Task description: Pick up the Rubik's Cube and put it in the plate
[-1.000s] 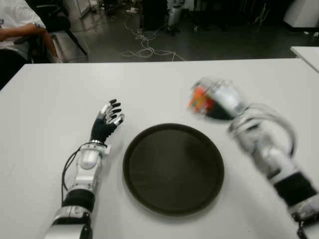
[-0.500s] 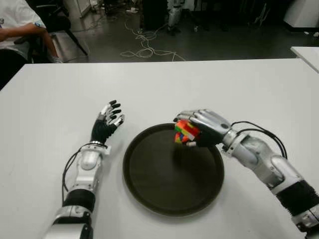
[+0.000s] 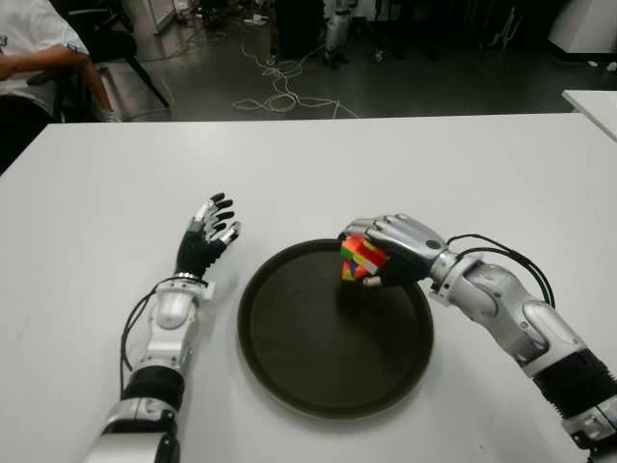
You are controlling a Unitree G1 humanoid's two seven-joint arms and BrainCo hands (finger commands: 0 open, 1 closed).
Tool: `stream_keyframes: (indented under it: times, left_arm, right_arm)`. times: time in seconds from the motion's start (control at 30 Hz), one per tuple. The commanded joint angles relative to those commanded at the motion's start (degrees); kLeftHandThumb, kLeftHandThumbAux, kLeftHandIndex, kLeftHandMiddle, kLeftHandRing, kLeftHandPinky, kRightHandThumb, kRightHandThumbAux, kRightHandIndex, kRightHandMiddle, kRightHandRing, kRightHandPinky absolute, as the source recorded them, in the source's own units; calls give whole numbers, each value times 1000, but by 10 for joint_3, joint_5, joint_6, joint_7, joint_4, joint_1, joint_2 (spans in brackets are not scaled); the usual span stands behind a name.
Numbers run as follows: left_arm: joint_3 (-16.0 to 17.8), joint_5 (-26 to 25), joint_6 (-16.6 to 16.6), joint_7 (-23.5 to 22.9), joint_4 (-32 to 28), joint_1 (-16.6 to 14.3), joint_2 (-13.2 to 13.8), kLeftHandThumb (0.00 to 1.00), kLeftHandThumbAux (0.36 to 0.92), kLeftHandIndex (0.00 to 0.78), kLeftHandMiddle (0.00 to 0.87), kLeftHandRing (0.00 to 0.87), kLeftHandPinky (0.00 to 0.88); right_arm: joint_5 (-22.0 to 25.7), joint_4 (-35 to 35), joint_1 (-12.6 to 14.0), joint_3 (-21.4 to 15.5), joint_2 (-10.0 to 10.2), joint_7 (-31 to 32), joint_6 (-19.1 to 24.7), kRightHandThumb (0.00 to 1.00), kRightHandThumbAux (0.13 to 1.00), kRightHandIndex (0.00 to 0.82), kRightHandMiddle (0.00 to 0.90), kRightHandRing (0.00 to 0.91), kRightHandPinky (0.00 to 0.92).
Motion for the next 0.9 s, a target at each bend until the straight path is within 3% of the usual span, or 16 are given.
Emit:
stream_keyframes:
  times: [0.57,0.9]
  left_arm:
    - [-3,4,4,1,-4,0,3,41,711,121,180,154,112]
    - [-3,5,-3,5,2,-1,1,47,689,135,180,161,132]
  right_arm:
    - [-4,1,2,-4,7,8,4,693,730,422,522,530,473]
    - [-14,21,-2,1,10,-1,1,692,731,422,523,529,468]
